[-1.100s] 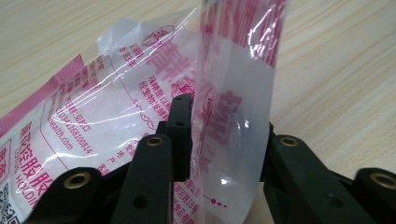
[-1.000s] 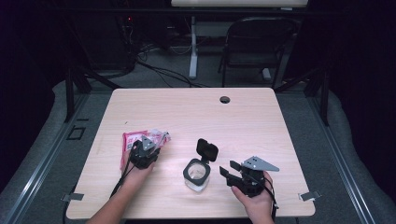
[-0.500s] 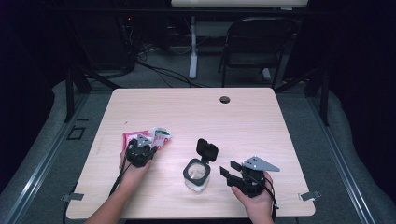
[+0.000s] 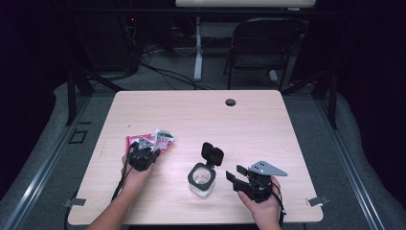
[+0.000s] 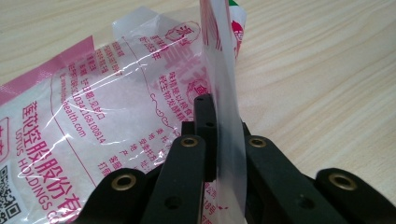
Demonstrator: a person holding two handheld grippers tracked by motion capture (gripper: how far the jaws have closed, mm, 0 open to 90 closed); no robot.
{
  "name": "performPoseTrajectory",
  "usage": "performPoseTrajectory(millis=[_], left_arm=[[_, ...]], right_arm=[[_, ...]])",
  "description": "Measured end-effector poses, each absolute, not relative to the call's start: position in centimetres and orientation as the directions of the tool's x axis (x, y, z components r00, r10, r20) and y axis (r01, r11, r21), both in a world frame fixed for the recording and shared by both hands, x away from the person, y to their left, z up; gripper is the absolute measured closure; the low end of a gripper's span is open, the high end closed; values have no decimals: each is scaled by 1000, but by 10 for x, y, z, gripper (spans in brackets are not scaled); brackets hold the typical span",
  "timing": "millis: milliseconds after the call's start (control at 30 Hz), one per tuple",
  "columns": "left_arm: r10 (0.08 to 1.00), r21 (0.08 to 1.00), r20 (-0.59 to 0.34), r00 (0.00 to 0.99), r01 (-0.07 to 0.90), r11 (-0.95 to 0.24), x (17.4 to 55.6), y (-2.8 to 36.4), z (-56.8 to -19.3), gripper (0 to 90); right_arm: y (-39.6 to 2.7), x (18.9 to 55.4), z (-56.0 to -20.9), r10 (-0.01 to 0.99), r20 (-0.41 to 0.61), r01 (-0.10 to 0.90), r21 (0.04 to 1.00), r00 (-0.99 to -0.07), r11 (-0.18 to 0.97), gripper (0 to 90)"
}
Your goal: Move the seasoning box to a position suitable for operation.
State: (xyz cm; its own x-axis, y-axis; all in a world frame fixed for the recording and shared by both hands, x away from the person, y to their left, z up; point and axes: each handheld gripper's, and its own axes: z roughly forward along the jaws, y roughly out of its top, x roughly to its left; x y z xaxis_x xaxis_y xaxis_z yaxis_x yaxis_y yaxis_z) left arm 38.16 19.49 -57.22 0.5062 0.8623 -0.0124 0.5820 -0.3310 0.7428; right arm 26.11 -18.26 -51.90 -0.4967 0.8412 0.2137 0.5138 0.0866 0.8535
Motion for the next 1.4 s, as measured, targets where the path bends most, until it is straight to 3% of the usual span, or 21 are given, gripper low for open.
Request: performPoseTrajectory(millis=[733,1133,1400], left_arm=[[883,807,-49,466,540,-240,362,225,-533,900],[895,844,5,446,478,-243,350,242,-504,900],[919,878,-13,395,444,-178,347,269,-482,900]], right_arm=[[-173,269,-518,820,205,497,861,-534,109,506],[-168,272,-517,808,201,492,862,-553,123,516],[-166,271,-516,806,184,470,873,-563,129,542]])
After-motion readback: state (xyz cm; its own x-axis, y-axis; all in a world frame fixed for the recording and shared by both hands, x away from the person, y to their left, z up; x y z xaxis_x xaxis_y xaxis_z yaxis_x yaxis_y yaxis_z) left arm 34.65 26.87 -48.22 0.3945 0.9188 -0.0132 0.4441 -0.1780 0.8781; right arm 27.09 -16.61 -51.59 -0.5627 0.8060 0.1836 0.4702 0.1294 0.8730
